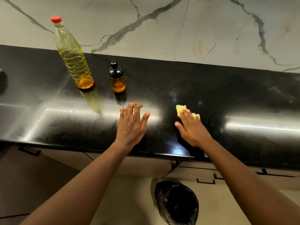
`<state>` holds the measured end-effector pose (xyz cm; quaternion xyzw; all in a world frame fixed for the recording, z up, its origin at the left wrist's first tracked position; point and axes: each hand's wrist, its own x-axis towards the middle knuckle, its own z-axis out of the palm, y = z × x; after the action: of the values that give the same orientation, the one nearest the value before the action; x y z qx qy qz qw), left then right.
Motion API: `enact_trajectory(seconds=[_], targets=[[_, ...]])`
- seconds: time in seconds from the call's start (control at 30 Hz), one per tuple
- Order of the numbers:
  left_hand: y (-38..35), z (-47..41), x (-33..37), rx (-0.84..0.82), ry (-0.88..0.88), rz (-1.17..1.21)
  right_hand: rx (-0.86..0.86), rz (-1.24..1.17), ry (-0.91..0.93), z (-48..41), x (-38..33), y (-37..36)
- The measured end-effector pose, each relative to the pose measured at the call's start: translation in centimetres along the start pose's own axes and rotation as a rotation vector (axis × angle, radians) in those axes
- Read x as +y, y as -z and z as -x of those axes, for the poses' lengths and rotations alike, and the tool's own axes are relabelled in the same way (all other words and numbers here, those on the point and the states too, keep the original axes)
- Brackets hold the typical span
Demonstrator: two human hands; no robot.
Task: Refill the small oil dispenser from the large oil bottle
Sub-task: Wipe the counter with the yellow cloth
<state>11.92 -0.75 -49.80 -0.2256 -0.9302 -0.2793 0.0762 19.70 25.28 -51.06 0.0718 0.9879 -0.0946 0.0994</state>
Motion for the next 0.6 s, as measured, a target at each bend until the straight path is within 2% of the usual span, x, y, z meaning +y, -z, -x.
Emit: enact_trajectory(seconds=[0.07, 0.13, 0.3, 0.4, 0.47, 0.53, 0.6], targets=[[-0.1, 0.6, -0.1, -0.008, 0.017, -0.001, 0.035, -0.027, -0.113, -3.4, -1.6, 0.6], [-0.3, 1.6, -0.3, -0.012, 0.033, -0.003, 0.048, -0.063, -0.080, -4.6, -4.9, 0.4], [0.0, 4.2, -0.6, -0.031, 0.011, 0.040, 0.023, -0.152, 0.308, 2.3, -12.9, -3.0], [0.5, 5.7, -0.6, -0.057, -0.035, 0.051, 0.013, -0.135, 0.413, 7.0, -13.3, -4.0], [0.9, 6.7, -0.2, -0.091, -0.065, 0.066, 0.003, -0.119, 0.382, 9.0, -12.1, -4.0], [1.5, 7.7, 0.8, -0.120, -0.082, 0.107, 0.025, -0.173, 0.271, 10.7, -10.9, -3.5], [2.1, 9.0, 1.9, -0.134, -0.114, 0.152, 0.142, -0.322, 0.118, 12.5, -10.1, -2.8]])
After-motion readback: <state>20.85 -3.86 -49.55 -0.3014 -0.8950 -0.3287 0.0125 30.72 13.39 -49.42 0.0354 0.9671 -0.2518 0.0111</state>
